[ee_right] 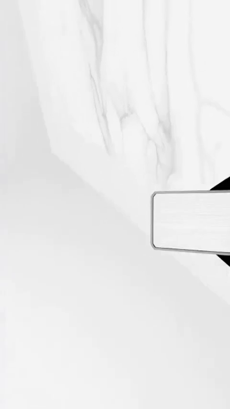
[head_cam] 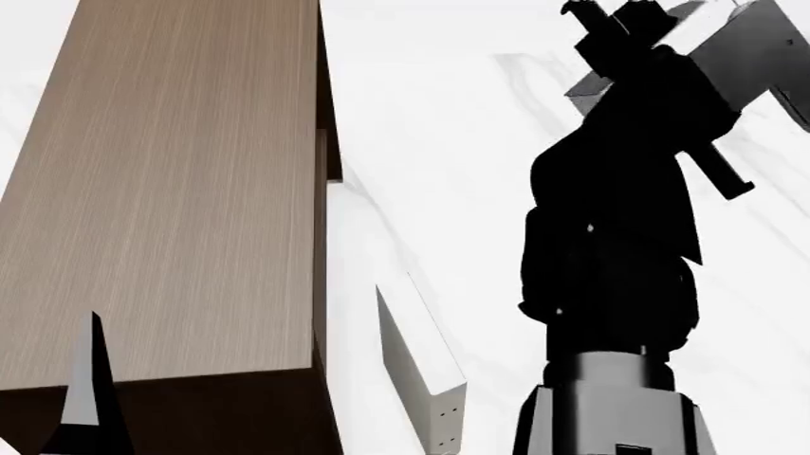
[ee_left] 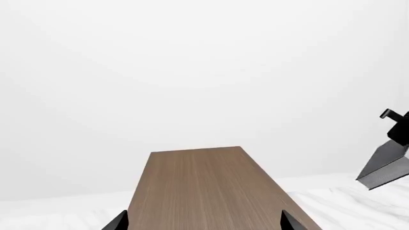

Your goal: Pick up the book in the middle and place it on the cabinet shelf.

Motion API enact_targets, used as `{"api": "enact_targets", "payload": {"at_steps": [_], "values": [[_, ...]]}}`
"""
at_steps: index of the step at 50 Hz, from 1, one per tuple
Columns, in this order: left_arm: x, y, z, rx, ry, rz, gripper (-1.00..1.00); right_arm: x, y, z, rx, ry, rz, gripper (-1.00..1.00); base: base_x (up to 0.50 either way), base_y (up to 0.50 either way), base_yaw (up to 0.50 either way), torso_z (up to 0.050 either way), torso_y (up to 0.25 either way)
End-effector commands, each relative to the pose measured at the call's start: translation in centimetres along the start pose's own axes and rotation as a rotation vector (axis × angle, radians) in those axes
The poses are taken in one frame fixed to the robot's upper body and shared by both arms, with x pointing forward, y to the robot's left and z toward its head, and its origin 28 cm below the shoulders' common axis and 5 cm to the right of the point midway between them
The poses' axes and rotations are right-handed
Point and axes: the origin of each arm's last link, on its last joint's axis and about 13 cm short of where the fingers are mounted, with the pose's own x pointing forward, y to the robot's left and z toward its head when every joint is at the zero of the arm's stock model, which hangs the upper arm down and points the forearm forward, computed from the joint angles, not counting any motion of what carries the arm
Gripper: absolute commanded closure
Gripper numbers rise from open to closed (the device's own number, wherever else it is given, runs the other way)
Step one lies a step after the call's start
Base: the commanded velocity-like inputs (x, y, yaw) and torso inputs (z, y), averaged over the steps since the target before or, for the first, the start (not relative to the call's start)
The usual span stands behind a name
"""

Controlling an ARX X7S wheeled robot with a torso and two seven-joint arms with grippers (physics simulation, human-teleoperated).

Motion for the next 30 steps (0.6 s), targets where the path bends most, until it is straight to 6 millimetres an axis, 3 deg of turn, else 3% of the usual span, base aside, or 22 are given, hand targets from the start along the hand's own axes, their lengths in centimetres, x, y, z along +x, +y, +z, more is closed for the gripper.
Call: {"api": "enact_targets", "payload": {"at_steps": [1, 9, 11, 22, 24, 30], "values": [[0.0, 0.0, 0.0, 0.000, -0.001, -0.003, -1.00, -1.6, 2.9, 2.2, 0.222, -0.141, 0.326, 1.00, 0.00, 0.00, 0.00, 0.000, 0.000], [0.0, 0.0, 0.1, 0.002, 0.001, -0.003, -1.00, -3.0, 4.8, 3.1, 0.414, -0.027, 0.491, 1.00, 0.00, 0.00, 0.00, 0.000, 0.002], [0.0, 0.0, 0.2, 0.003, 0.001, -0.002, -1.00, -3.4, 5.2, 2.8, 0.350, 0.027, 0.538, 1.00, 0.00, 0.00, 0.00, 0.000, 0.000], [0.0, 0.0, 0.2, 0.005, 0.000, 0.001, -1.00, -5.6, 7.5, 3.5, 0.385, 0.205, 0.621, 1.00, 0.00, 0.00, 0.00, 0.000, 0.002], [0.0, 0.1, 0.2, 0.004, 0.001, 0.002, -1.00, -6.3, 8.0, 3.6, 0.373, 0.315, 0.624, 1.00, 0.00, 0.00, 0.00, 0.000, 0.000], [0.0, 0.0, 0.2, 0.004, 0.003, 0.002, -1.00, -7.3, 8.9, 3.6, 0.366, 0.358, 0.655, 1.00, 0.00, 0.00, 0.00, 0.000, 0.002]]}}
